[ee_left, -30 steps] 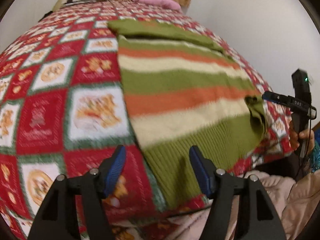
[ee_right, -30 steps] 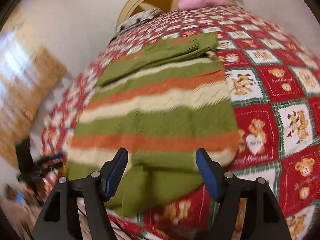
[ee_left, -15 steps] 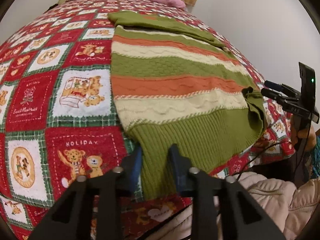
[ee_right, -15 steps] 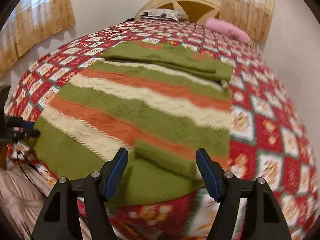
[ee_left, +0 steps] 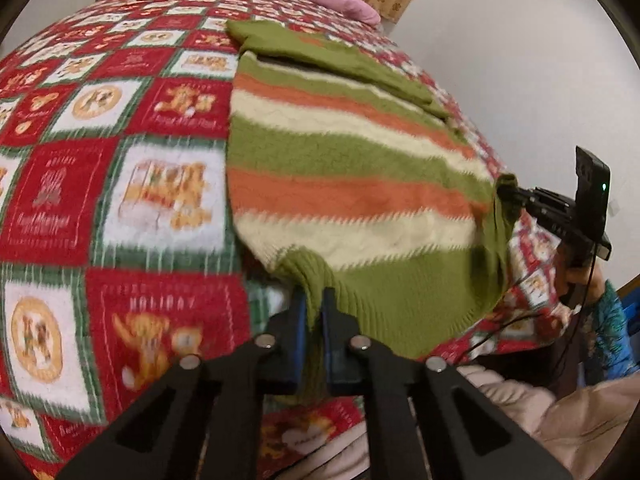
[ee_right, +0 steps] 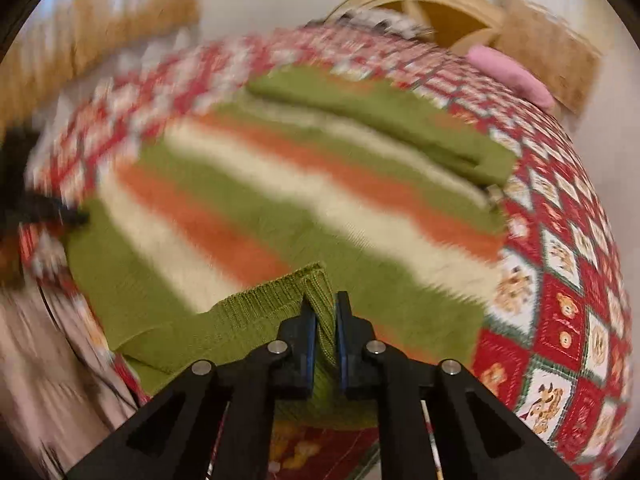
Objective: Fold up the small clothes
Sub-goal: 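Lift the hem with both grippers and fold it toward the collar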
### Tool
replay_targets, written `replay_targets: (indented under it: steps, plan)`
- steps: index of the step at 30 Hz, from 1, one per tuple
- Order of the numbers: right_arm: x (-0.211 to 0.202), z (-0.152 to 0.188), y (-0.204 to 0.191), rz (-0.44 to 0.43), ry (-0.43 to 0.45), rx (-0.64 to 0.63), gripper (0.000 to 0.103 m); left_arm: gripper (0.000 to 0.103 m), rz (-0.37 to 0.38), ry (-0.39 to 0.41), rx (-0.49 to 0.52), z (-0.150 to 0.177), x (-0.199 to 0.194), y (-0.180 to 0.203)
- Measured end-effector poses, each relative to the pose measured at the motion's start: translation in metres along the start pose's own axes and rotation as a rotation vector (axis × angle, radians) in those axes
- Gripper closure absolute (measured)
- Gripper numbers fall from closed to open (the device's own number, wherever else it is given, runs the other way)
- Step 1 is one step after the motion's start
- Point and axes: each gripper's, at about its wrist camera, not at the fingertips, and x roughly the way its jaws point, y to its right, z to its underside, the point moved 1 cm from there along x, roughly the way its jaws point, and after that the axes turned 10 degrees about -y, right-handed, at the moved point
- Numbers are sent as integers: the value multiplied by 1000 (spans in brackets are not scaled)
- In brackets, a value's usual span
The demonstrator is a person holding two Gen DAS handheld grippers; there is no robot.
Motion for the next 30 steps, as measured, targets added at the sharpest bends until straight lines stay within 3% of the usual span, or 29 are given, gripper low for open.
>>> replay_targets:
  steps: [4,9,11,15,16,20,22,24,30]
  plan:
    - [-2,-35,46,15,83,165,95,96,15,50,9,-44,-9,0]
    - [53,-56,100,88,39,365,95,96,-59,120,24,-106,-14,-10]
    - [78,-55,109,98,-2,408,95,89,-44,135,1,-125,-19,-21]
    - [84,-50,109,106,8,414,95,31,-25,165,51,-136,-28,-30]
    - [83,-49,109,106,11,412,95,24,-21,164,74,-134,-26,-30]
    - [80,-44,108,107,10,398,95,25,-55,117,131,-123,-3,-23]
    - [79,-43,107,101,13,405,95,38,-99,113,161,-113,10,-16]
    - [79,-41,107,95,17,415,95,42,-115,114,182,-107,18,-9]
    - [79,-41,105,102,16,410,95,42,-146,121,148,-108,34,-10]
